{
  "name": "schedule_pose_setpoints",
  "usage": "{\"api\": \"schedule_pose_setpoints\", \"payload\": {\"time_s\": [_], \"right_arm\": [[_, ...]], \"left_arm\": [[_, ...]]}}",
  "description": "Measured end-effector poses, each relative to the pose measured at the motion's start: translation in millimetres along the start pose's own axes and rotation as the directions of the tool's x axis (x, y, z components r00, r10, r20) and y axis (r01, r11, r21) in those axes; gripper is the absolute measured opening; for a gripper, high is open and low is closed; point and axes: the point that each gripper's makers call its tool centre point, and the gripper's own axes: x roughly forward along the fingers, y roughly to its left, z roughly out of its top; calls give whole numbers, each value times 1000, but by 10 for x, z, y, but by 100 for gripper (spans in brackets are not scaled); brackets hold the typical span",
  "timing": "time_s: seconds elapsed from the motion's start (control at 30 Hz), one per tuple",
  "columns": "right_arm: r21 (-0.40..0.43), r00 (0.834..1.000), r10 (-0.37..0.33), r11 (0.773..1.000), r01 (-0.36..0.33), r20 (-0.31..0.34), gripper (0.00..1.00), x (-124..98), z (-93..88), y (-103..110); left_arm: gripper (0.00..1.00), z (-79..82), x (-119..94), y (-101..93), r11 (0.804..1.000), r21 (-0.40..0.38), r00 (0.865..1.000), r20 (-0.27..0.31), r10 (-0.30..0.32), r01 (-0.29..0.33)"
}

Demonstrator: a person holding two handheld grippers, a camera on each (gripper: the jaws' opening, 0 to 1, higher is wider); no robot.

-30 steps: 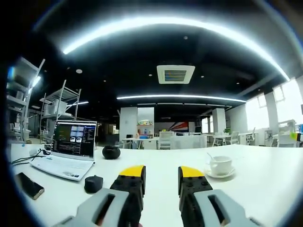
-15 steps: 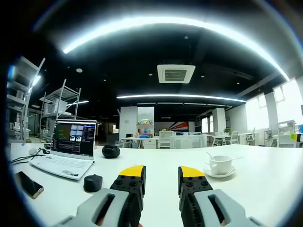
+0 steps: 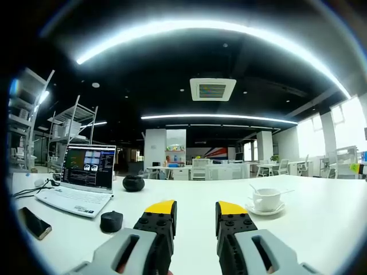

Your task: Tidy tabletop coffee trays, cups and spoons，present forward

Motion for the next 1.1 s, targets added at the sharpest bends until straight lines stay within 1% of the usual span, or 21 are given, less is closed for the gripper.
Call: {"api": "schedule_pose_setpoints", "payload": {"time_s": [0.8, 1.1], "right_arm": [[-1, 1000, -1, 1000, 1, 1, 33, -11, 6, -13], [-12, 1000, -4, 1000, 4, -20, 33, -10, -62, -9]], "left_arm": [[29, 27, -6, 5, 1000, -6, 1000, 6, 5, -5], [29, -29, 7, -29, 1000, -8, 1000, -13, -6, 6]]}}
